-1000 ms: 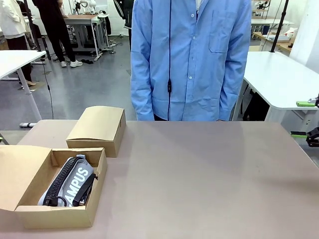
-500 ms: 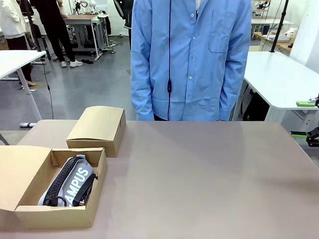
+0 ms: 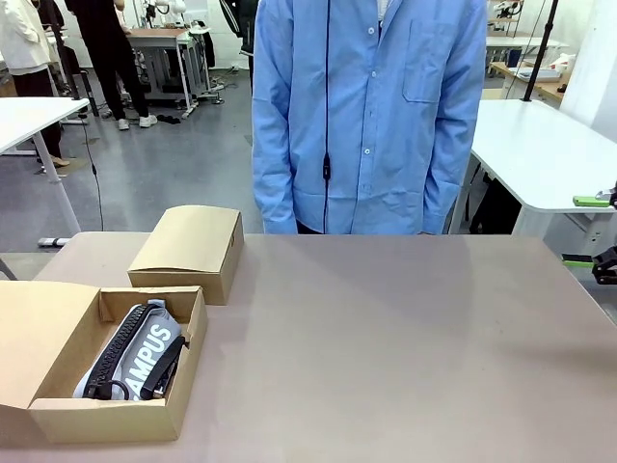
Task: Place items inside the box.
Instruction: Close the lid of the Mailer Box closest to the robot.
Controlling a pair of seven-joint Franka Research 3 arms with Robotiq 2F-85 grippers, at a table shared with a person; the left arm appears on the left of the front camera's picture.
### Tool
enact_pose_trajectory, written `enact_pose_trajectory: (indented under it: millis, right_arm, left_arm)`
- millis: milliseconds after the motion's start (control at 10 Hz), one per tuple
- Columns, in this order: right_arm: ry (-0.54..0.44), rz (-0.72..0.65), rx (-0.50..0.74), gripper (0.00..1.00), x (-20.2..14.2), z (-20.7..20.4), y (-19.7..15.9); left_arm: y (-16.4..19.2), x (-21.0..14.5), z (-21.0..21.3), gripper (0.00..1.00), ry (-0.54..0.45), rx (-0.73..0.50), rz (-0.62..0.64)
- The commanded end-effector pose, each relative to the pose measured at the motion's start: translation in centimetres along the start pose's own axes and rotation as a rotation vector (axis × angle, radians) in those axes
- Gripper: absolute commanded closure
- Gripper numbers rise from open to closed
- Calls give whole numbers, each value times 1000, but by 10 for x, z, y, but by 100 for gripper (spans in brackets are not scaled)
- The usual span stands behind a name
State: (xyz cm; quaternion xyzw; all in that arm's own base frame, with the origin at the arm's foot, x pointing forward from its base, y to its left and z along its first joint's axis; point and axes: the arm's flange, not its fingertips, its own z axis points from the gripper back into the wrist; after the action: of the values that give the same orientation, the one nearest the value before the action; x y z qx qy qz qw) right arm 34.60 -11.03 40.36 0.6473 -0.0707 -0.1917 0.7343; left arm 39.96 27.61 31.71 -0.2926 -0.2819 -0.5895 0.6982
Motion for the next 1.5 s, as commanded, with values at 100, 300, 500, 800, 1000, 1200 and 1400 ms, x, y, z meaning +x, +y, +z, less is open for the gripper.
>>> enact_pose_trajectory:
  millis: [100,300,500,800,1000,1200,1400]
  right_arm:
    - [-2,-15,19,0,0,0,5]
    - [-2,-15,19,0,0,0,5]
    - [-2,-15,19,0,0,0,5]
    - [-2,-15,19,0,0,0,5]
    - [-2,-15,19,0,0,0,5]
    - [-2,-15,19,0,0,0,5]
    - [-2,-15,19,0,0,0,5]
  left_arm:
    - [-36,36,3,0,-259,-112,-110]
    - [-56,63,18,0,-425,-197,-164]
    - [-78,93,24,0,-446,-217,-165]
    - [-114,147,18,0,-408,-253,-204]
    - [-132,178,2,0,-408,-279,-238]
    - [-139,197,-31,0,-363,-317,-263]
    - [-145,209,-60,0,-346,-366,-286]
